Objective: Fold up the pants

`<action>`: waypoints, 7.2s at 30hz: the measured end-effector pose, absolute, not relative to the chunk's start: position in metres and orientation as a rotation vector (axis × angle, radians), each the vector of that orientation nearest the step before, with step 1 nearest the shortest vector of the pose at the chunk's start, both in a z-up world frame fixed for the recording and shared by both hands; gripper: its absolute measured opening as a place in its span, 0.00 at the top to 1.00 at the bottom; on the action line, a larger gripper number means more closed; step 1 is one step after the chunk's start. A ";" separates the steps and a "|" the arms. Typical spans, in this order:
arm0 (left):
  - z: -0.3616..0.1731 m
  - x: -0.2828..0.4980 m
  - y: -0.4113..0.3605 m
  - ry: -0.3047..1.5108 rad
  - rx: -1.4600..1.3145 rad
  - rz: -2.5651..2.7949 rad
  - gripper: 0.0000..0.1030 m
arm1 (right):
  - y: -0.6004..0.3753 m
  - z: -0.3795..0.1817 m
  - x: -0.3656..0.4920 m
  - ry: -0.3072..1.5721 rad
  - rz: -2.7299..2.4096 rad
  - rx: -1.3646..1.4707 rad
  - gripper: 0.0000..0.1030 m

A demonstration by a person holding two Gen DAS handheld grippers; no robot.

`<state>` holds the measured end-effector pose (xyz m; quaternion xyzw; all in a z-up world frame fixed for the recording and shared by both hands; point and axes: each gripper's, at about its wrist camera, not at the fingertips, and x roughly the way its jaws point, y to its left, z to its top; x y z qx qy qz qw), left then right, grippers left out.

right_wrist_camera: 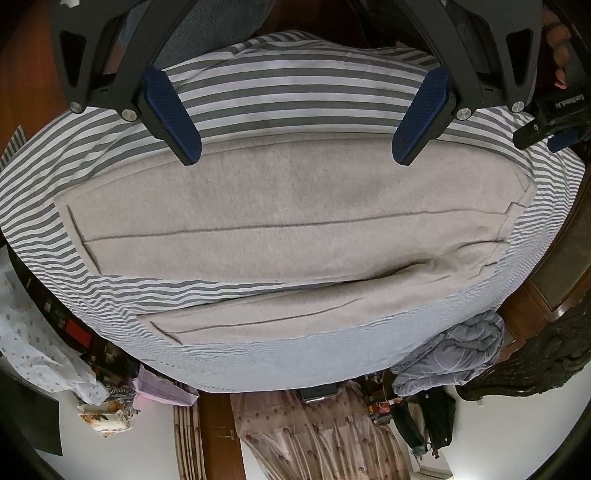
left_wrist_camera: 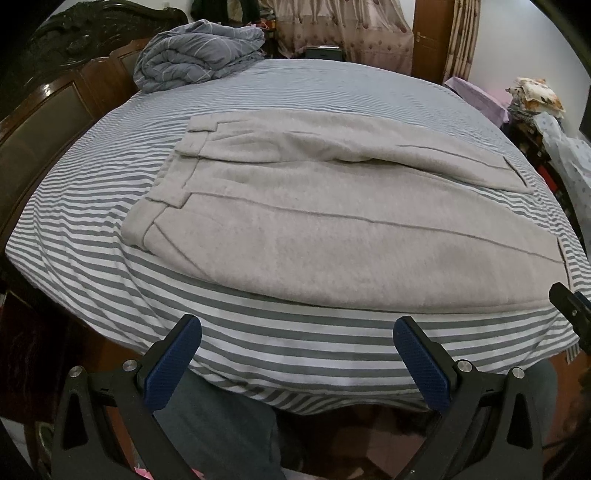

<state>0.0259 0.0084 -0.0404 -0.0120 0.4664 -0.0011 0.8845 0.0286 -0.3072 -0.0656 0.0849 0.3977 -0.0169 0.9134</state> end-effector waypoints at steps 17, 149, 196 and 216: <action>-0.002 0.101 0.107 0.836 -0.127 0.075 0.00 | -0.310 -0.082 0.060 0.882 -0.040 0.174 0.00; -0.117 0.452 0.268 1.134 -0.701 -0.349 0.80 | -0.132 -0.120 0.541 1.100 0.640 -0.329 0.88; -0.064 0.088 0.177 1.107 -0.349 -0.399 0.48 | -0.218 -0.107 0.179 1.070 0.406 -0.149 0.79; -0.094 0.073 0.212 1.073 -1.043 -0.362 0.22 | -0.267 -0.107 0.155 1.133 0.321 0.474 0.44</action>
